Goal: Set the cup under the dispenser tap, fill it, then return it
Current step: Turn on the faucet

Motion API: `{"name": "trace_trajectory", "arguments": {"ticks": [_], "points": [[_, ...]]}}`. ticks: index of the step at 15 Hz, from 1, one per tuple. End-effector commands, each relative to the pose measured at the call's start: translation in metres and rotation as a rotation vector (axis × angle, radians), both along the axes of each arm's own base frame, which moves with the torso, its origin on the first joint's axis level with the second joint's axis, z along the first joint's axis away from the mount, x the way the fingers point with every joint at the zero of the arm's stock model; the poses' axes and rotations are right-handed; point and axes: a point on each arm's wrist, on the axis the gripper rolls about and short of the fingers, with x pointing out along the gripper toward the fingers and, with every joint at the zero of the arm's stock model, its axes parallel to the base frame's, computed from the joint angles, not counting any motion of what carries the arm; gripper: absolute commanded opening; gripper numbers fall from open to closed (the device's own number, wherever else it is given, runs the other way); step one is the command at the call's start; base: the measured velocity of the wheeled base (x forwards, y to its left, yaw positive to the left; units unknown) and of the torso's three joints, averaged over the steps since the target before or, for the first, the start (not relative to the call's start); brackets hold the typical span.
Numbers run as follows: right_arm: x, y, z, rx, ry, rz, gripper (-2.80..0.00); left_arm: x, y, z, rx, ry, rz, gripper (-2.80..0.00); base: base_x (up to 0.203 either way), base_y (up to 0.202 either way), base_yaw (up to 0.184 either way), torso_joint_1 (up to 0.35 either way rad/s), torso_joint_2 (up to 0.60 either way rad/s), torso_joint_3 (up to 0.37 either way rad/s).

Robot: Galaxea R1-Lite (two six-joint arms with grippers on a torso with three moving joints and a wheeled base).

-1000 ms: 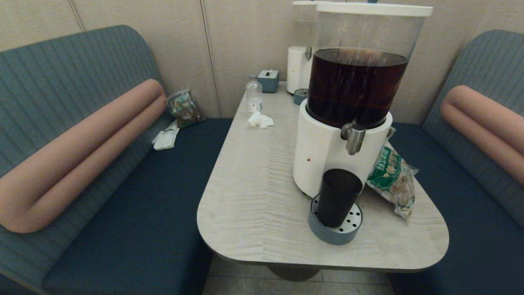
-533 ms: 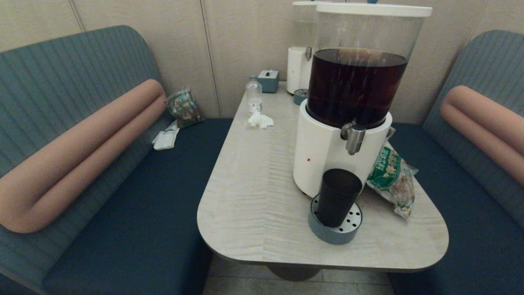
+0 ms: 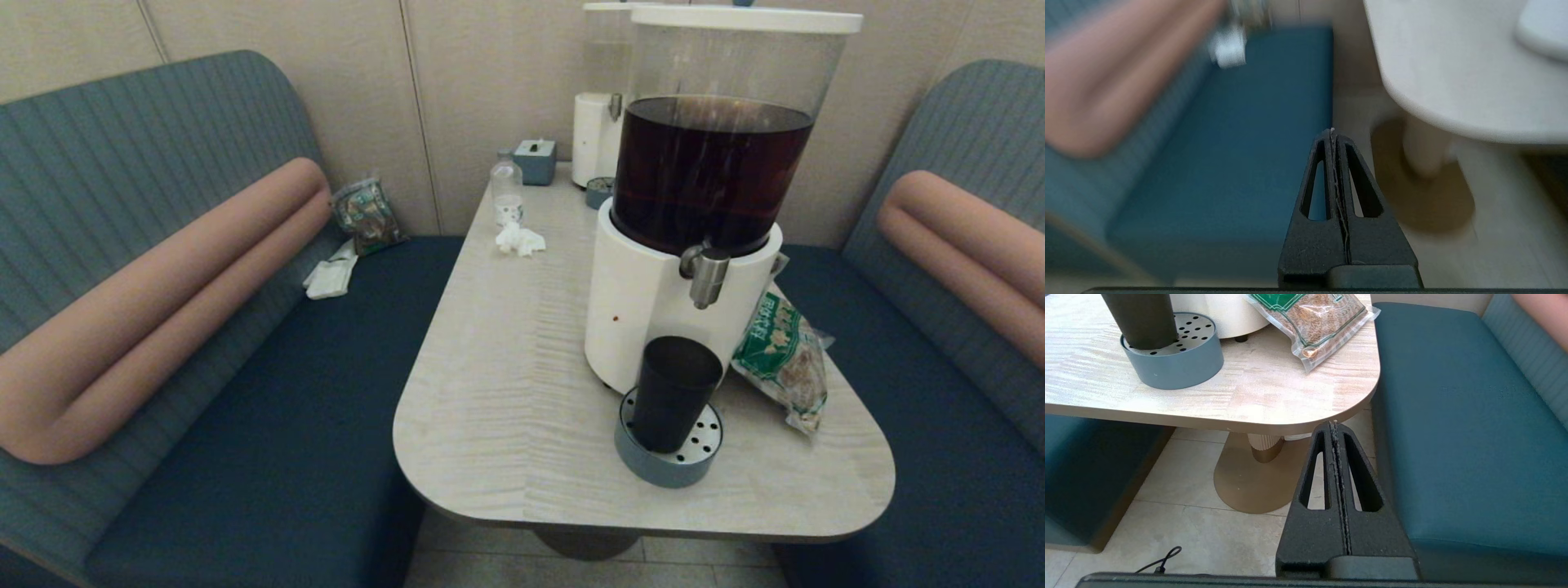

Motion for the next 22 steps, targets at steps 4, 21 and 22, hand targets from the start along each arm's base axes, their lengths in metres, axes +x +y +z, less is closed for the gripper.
{"name": "trace_trajectory", "arguments": {"ticks": [4, 21, 22], "points": [[-0.004, 0.000, 0.016, 0.015, -0.088, -0.001, -2.80, 0.000, 0.000, -0.004, -0.044, 0.047, 0.004, -2.80, 0.000, 0.000, 0.000, 0.000, 0.00, 0.000], [0.142, 0.033, 0.312, 0.215, 0.568, 0.334, -2.80, 0.000, 0.000, -0.004, -0.045, 0.046, 0.004, -2.80, 0.000, 0.000, 0.000, 0.000, 0.00, 0.000], [0.154, 0.041, 0.310, 0.212, 0.658, 0.348, -2.80, -0.001, 0.000, -0.004, -0.046, 0.045, 0.003, -2.80, 0.000, 0.000, 0.000, 0.000, 0.00, 0.000]]}}
